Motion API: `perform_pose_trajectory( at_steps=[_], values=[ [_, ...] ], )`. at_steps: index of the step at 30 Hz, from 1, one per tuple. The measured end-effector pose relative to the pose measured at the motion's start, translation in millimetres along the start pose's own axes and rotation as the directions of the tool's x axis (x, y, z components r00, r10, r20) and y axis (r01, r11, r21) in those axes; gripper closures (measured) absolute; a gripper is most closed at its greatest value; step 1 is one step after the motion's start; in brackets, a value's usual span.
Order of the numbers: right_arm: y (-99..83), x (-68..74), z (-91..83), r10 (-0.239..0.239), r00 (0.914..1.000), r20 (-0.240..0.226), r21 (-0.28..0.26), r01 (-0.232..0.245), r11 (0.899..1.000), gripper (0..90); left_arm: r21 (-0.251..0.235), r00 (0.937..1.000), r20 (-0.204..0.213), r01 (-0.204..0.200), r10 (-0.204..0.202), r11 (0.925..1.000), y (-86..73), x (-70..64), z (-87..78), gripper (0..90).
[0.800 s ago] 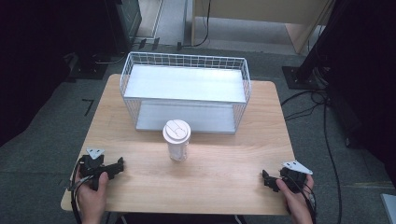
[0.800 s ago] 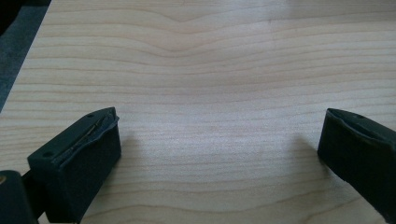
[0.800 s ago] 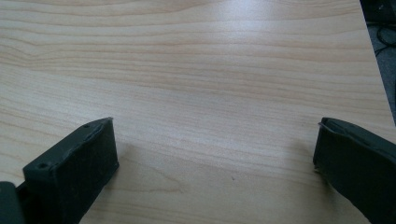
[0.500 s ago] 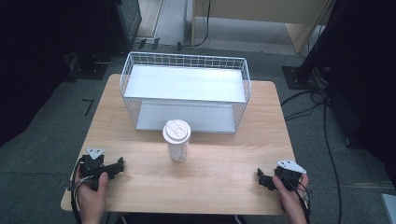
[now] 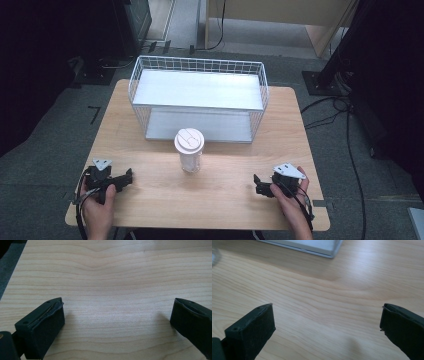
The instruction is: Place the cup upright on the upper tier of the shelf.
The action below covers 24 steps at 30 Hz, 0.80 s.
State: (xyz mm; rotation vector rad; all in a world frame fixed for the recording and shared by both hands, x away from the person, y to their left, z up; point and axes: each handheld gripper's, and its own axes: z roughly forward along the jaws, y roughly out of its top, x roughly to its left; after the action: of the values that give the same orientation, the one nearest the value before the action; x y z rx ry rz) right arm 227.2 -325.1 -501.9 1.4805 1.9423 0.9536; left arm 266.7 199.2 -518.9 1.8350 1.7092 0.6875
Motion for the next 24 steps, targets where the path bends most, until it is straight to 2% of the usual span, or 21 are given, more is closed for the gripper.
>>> perform_pose_trajectory(
  at_steps=[1,6,9,13,16,17,18,20,21,24],
  values=[
    [3.7,7.0,1.7,0.006,0.9998,-0.019,-0.013,-0.006,1.000,0.0,0.000,1.0000,0.000,0.000,0.000,1.0000,0.0,0.0,0.0,0.0],
    [11.9,20.9,5.9,0.032,0.9975,-0.062,-0.037,-0.034,0.999,0.0,-0.001,1.0000,0.000,0.001,-0.001,1.0000,0.0,-0.1,0.1,0.0],
    [17.4,30.2,8.4,0.030,0.9965,-0.078,-0.044,-0.033,0.998,0.0,-0.001,1.0000,0.000,0.001,-0.001,1.0000,0.0,0.0,0.1,0.0],
    [25.7,49.3,12.5,0.019,0.9922,-0.123,-0.070,-0.028,0.997,0.0,0.000,1.0000,0.000,0.000,0.000,1.0000,0.0,0.0,0.0,0.0],
    [28.1,58.2,17.0,0.013,0.9906,-0.136,-0.069,-0.023,0.997,0.0,-0.001,1.0000,0.000,0.000,0.000,1.0000,0.0,0.0,0.0,0.0],
    [29.4,65.4,20.7,0.011,0.9898,-0.142,-0.060,-0.020,0.998,0.0,0.000,1.0000,0.000,0.000,0.000,1.0000,0.0,0.0,0.0,0.0],
    [29.4,65.4,20.7,0.011,0.9898,-0.142,-0.060,-0.020,0.998,0.0,0.000,1.0000,0.001,0.001,-0.001,1.0000,0.0,0.0,0.0,0.0],
    [30.2,74.9,25.9,0.021,0.9869,-0.160,-0.034,-0.027,0.999,0.0,0.000,1.0000,0.000,0.000,0.000,1.0000,0.0,0.0,0.0,0.0],
    [30.2,74.9,25.9,0.021,0.9869,-0.160,-0.034,-0.027,0.999,0.0,0.000,1.0000,0.000,0.000,0.000,1.0000,0.0,0.0,0.0,0.0],
    [34.4,89.8,30.2,-0.001,0.9825,-0.186,-0.051,-0.009,0.999,0.0,-0.001,1.0000,0.000,0.001,-0.001,1.0000,0.0,-0.1,0.1,0.0]
  ],
)
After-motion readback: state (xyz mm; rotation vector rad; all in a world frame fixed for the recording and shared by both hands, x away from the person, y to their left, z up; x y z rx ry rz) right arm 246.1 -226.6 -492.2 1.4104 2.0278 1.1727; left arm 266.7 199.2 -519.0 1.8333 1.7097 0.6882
